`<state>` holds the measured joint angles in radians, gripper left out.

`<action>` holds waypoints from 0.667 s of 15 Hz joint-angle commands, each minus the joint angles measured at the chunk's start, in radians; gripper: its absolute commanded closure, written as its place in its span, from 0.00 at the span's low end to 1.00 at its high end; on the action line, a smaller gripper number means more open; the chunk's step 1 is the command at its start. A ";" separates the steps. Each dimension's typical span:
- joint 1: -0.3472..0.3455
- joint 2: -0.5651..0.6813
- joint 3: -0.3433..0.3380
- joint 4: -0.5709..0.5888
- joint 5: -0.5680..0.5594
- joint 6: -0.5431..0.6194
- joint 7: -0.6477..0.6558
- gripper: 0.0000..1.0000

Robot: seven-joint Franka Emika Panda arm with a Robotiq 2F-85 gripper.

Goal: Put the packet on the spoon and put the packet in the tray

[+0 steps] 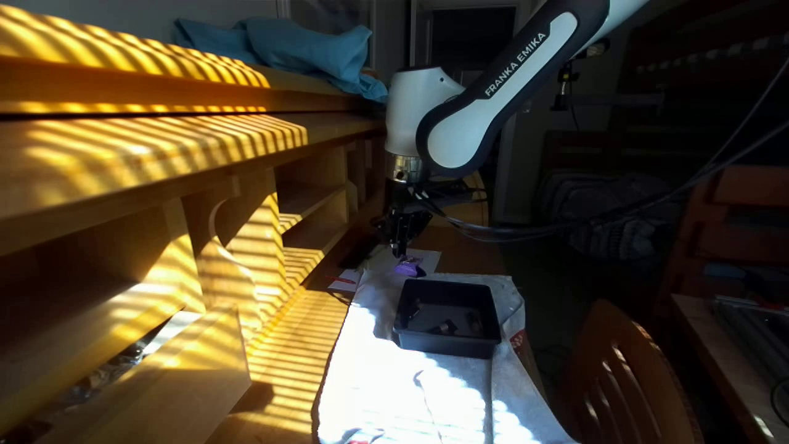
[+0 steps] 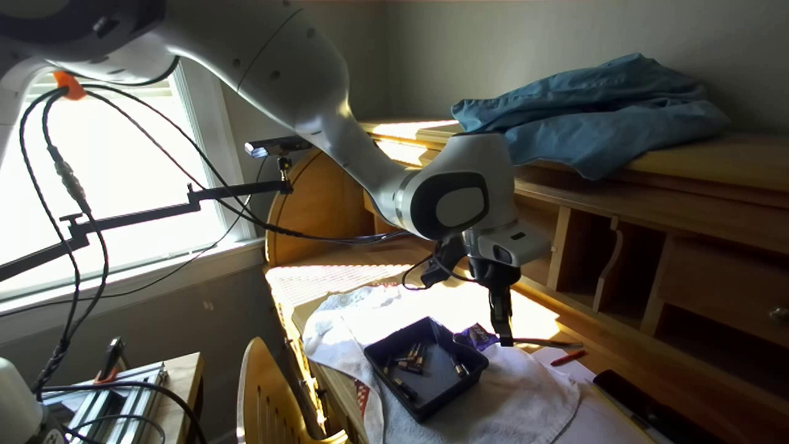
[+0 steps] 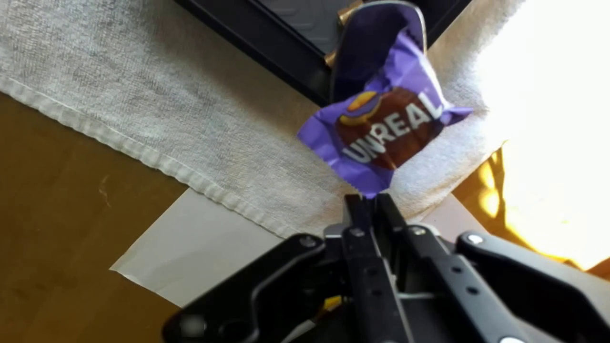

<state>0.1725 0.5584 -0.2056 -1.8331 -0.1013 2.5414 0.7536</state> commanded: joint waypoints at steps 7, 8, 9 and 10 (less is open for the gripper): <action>0.085 -0.043 -0.063 -0.113 -0.113 0.124 0.060 0.97; 0.092 -0.044 -0.068 -0.121 -0.115 0.137 0.063 0.97; 0.099 -0.046 -0.073 -0.130 -0.118 0.152 0.066 0.97; 0.110 -0.048 -0.082 -0.141 -0.126 0.172 0.074 0.97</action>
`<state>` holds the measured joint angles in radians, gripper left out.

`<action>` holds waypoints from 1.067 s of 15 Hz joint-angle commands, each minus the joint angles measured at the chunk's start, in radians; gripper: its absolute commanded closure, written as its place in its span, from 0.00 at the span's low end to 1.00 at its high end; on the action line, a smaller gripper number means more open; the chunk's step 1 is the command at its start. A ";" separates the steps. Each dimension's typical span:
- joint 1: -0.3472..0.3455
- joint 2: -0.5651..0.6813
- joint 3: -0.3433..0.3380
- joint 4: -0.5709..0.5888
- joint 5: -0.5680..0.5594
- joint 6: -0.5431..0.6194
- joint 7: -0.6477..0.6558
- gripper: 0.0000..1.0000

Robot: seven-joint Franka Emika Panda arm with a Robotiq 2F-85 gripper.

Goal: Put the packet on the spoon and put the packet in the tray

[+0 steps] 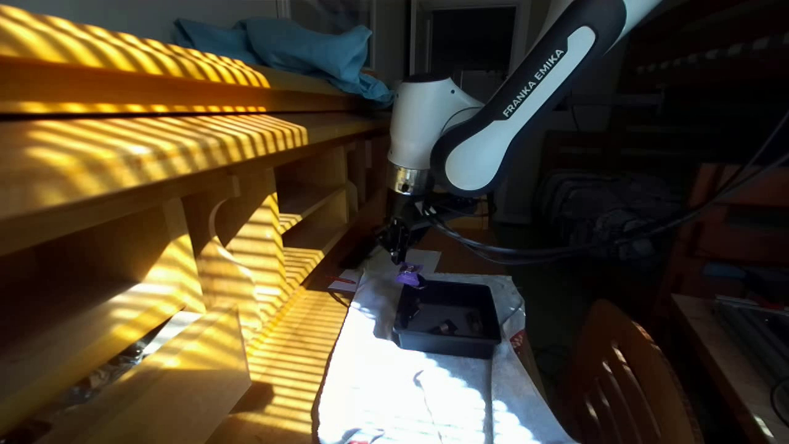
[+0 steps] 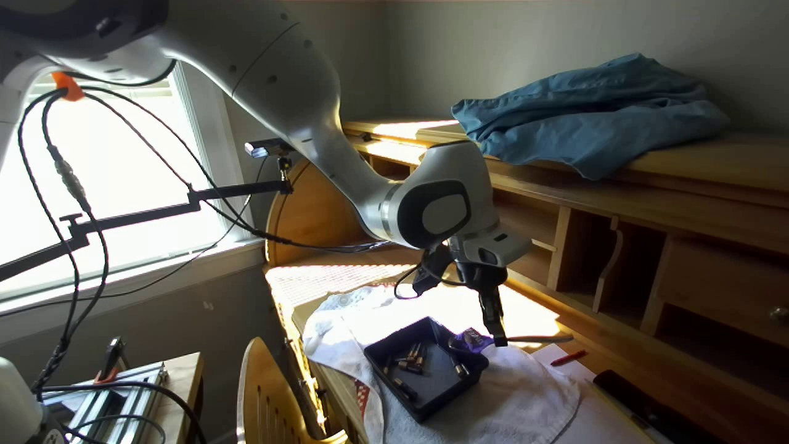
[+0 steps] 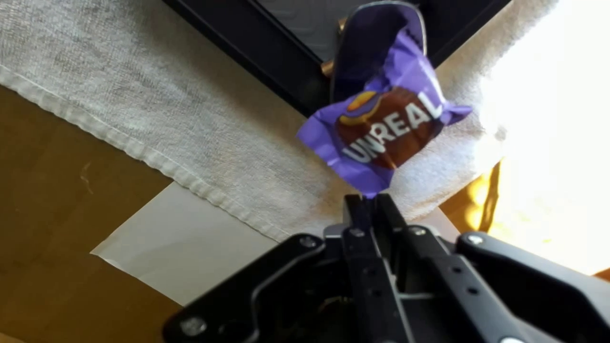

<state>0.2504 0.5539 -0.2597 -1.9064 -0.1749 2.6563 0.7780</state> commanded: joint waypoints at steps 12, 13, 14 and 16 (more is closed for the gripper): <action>0.164 -0.124 -0.154 -0.202 -0.148 0.206 0.094 0.97; 0.175 -0.133 -0.166 -0.215 -0.160 0.215 0.101 0.97; 0.188 -0.143 -0.177 -0.226 -0.174 0.219 0.110 0.97; 0.209 -0.162 -0.198 -0.247 -0.209 0.224 0.123 0.97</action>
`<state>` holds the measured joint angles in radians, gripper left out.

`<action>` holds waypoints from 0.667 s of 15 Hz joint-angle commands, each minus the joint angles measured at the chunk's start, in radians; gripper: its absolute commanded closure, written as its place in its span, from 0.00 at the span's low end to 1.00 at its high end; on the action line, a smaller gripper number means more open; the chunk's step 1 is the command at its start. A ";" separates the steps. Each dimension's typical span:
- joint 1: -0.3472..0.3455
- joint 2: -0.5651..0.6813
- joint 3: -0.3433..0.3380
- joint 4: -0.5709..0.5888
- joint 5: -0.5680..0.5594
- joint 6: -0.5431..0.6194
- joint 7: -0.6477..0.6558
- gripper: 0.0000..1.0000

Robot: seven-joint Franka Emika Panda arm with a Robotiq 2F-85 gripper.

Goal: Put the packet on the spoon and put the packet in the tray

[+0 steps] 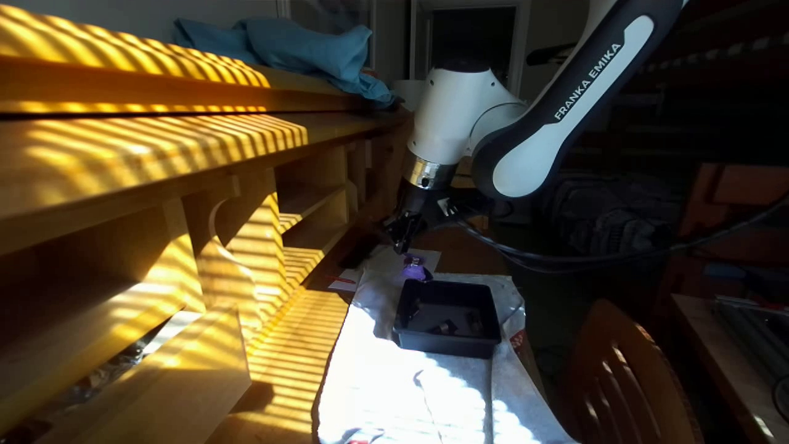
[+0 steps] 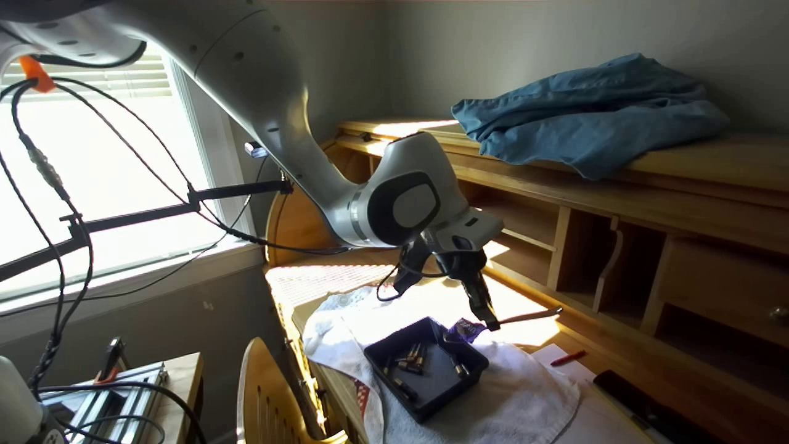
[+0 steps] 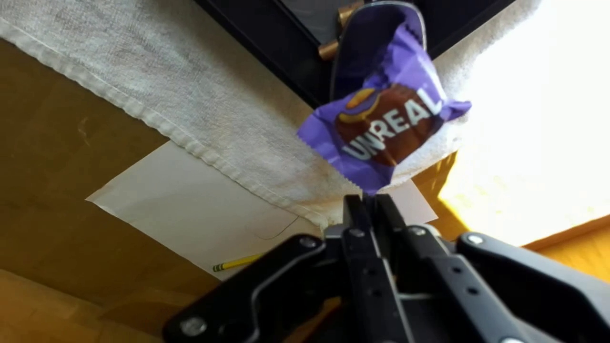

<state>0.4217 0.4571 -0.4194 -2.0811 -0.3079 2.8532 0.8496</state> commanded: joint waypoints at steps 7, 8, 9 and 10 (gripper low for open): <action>0.130 -0.100 -0.138 -0.120 -0.225 0.042 0.167 0.97; 0.139 -0.103 -0.148 -0.124 -0.237 0.043 0.181 0.97; 0.158 -0.104 -0.171 -0.127 -0.252 0.047 0.196 0.97; 0.179 -0.103 -0.194 -0.130 -0.265 0.049 0.212 0.97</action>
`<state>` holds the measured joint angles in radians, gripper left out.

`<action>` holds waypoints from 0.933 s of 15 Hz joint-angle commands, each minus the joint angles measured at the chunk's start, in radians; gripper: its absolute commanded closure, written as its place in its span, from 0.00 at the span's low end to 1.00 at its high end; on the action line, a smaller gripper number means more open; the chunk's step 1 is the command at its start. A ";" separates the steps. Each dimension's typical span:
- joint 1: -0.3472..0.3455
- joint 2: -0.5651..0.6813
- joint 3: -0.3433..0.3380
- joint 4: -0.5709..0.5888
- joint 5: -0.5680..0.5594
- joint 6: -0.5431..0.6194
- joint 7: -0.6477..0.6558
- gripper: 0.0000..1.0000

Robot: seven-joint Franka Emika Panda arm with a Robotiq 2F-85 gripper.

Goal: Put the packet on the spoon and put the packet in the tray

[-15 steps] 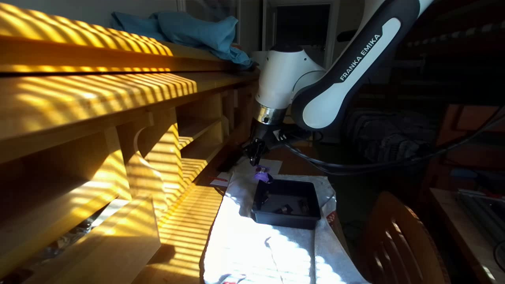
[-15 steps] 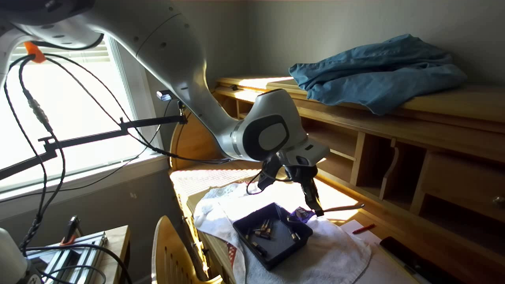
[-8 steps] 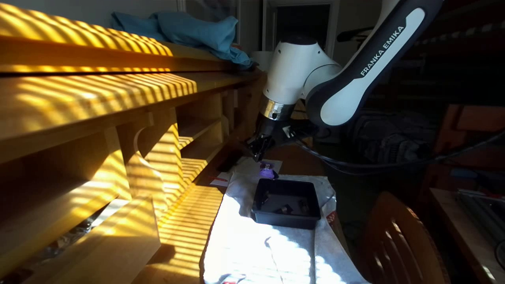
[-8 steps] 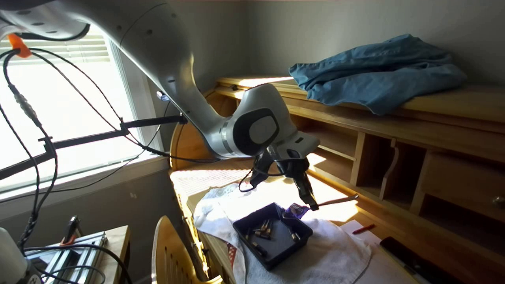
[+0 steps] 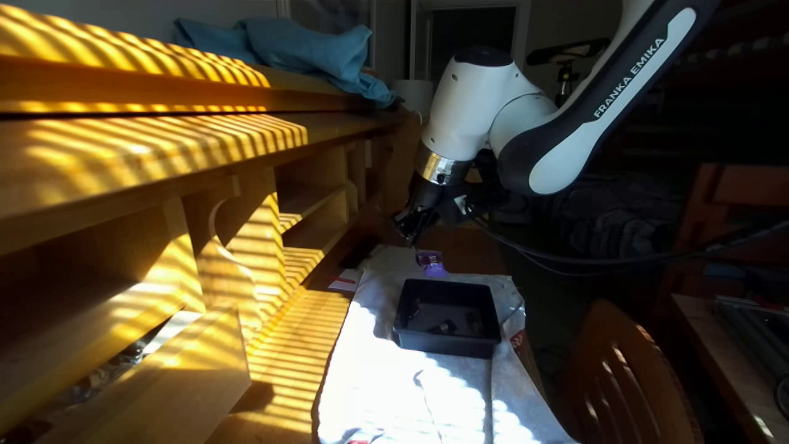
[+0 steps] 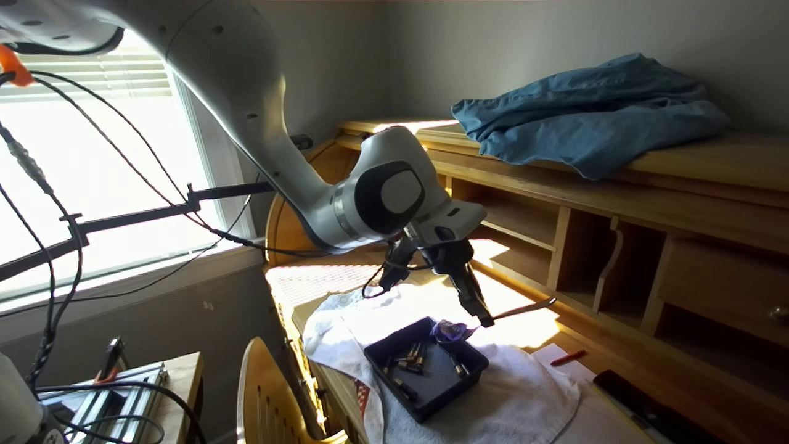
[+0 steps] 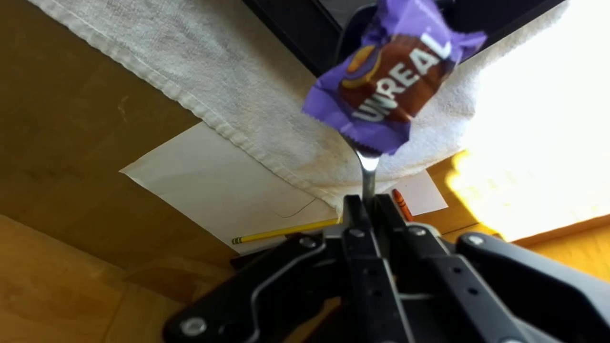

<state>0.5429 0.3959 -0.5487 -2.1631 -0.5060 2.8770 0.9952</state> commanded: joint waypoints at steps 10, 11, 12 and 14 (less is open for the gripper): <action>0.218 -0.034 -0.232 -0.074 -0.129 0.035 0.170 0.97; 0.234 -0.031 -0.248 -0.074 -0.144 0.043 0.173 0.97; 0.258 -0.024 -0.275 -0.072 -0.163 0.053 0.189 0.97; 0.302 -0.016 -0.324 -0.075 -0.200 0.069 0.210 0.97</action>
<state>0.7799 0.3943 -0.7985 -2.2096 -0.6292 2.9081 1.1479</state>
